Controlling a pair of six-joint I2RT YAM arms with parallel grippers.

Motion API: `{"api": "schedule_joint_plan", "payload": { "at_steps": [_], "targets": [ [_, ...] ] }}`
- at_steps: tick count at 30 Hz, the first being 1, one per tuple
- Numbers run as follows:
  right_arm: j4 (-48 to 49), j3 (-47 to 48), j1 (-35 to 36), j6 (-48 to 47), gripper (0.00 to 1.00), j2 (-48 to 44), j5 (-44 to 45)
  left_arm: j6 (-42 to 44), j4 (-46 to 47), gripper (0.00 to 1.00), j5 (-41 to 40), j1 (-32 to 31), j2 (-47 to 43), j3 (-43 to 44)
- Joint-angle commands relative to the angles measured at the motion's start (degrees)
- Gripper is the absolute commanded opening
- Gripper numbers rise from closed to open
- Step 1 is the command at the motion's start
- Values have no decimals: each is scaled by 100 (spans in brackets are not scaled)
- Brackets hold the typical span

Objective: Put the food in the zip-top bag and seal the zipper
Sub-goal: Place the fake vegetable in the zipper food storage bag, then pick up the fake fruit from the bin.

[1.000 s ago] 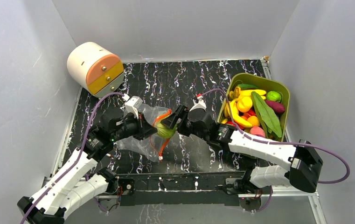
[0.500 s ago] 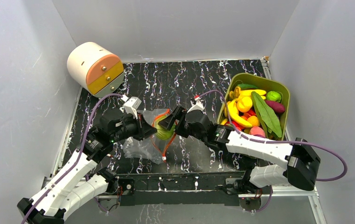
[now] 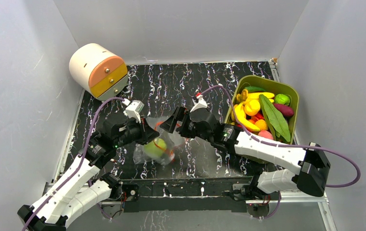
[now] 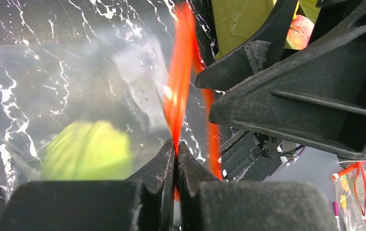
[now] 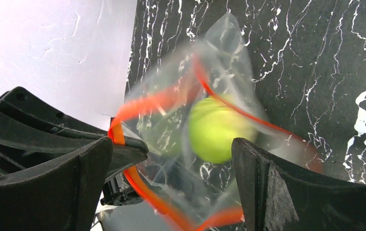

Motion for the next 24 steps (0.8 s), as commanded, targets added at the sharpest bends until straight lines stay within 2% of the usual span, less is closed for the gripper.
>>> {"api": "schedule_joint_plan", "payload": {
  "at_steps": [1, 9, 15, 19, 24],
  "targets": [
    [-138, 303, 13, -346, 92, -231, -83, 33, 39, 0, -55, -13, -71, -71],
    [-1074, 888, 14, -1369, 84, -498, 10, 270, -236, 0, -413, -12, -50, -54],
    [-2386, 1372, 11, -2197, 72, -969, 1544, 733, -582, 0, -821, -8, 45, 129],
    [-2921, 1628, 3, -2526, 59, -1209, 2387, 1041, -748, 0, -1067, -13, 84, 183],
    [-3452, 1838, -56, -2859, 49, -1168, 3344, 1204, -693, 0, -984, -8, -4, 105]
  ]
}}
